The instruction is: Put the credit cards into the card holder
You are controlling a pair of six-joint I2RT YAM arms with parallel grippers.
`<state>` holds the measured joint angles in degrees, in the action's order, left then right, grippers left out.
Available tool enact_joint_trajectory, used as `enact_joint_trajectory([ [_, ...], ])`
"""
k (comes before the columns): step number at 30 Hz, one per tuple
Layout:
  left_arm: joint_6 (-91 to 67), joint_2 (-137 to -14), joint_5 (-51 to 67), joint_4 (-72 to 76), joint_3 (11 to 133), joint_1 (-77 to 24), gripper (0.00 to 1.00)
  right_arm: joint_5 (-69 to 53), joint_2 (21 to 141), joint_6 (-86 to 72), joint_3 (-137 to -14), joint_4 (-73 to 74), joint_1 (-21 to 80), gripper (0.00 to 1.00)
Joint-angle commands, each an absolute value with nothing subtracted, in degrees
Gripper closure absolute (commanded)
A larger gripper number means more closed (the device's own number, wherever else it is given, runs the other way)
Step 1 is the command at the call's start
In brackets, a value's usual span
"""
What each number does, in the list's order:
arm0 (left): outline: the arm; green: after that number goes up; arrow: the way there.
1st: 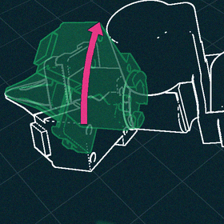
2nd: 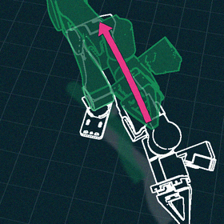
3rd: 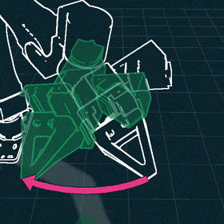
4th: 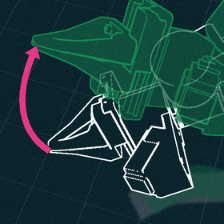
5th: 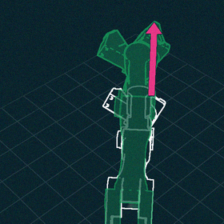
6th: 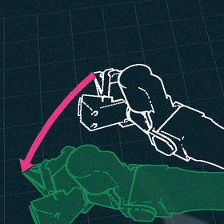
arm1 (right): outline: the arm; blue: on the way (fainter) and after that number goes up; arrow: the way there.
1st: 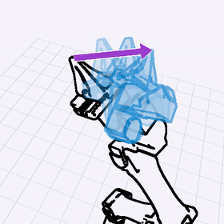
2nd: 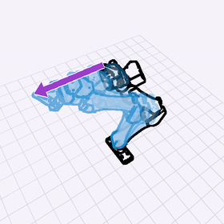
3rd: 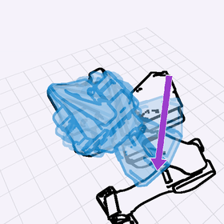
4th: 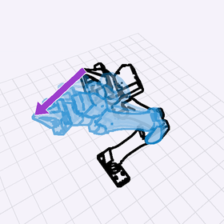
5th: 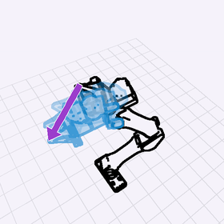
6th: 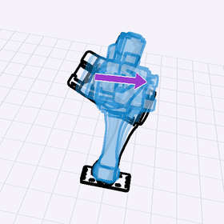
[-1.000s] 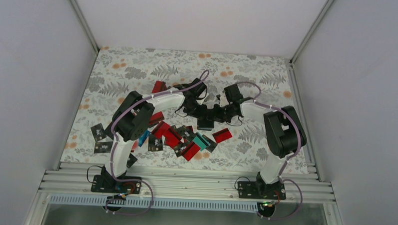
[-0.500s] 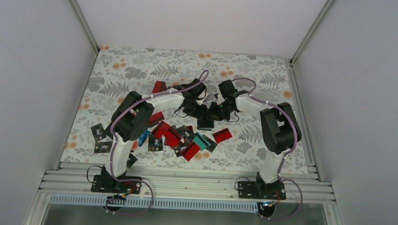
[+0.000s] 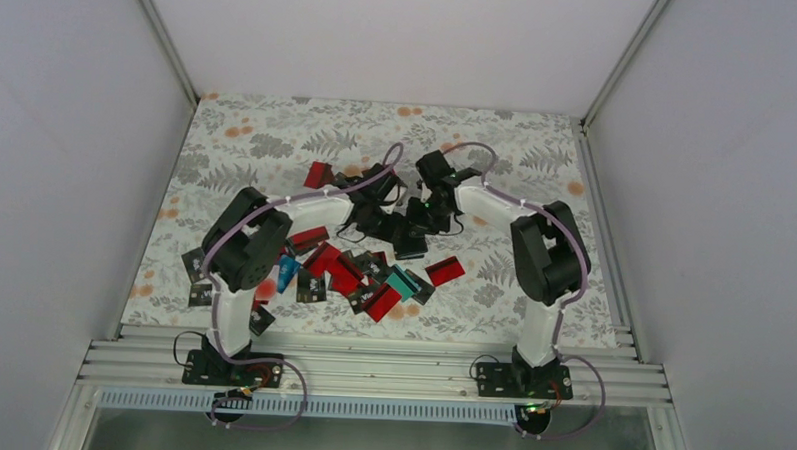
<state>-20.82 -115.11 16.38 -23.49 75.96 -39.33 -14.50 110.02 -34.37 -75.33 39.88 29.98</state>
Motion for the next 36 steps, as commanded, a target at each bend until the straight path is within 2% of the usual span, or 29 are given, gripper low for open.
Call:
enact_joint_trajectory([
  [1, -21.84, -106.26, 10.98, -27.72, 75.27, -37.93, 0.48, -13.38, 103.28, -30.2, -81.98, 38.41, 30.83, 0.72],
  [6, -20.93, -94.38, 4.33, -30.99, 75.02, -36.12, 0.1, -11.35, 92.82, -26.82, -86.11, 37.69, 29.3, 0.21],
  [7, -20.69, -91.15, 2.38, -31.82, 74.9, -35.71, 0.03, -10.56, 90.78, -26.17, -85.87, 36.84, 29.04, 0.05],
  [8, -20.43, -88.81, -0.11, -32.93, 75.07, -35.38, 0.0, -9.16, 88.93, -25.69, -85.58, 36.28, 28.8, 0.01],
  [12, -19.7, -79.47, -14.97, -37.87, 75.12, -34.82, 0.0, 1.67, 81.76, -24.78, -82.89, 33.76, 28.23, 0.0],
  [22, -20.6, -60.02, -46.18, -40.52, 68.26, -34.68, 0.0, 32.86, 62.07, -23.69, -64.28, 21.17, 27.29, 0.0],
  [25, -10.53, -53.68, -41.44, -29.67, 59.96, -34.55, 0.0, 34.2, 58.42, -20.07, -58.4, 16.78, 27.33, 0.0],
  [28, -8.24, -50.26, -41.72, -22.27, 52.87, -33.81, 0.0, 39.06, 57.85, -15.74, -51.23, 10.55, 27.0, 0.0],
  [32, 8.51, -44.96, -35.98, -6.94, 38.35, -33.2, 0.0, 37.59, 57.05, -8.01, -39.57, -2.22, 24.84, 0.0],
  [36, 6.6, -43.68, -34.89, -1.53, 32.04, -28.86, 0.0, 32.18, 55.77, -7.63, -31.16, -9.9, 20.63, 0.0],
])
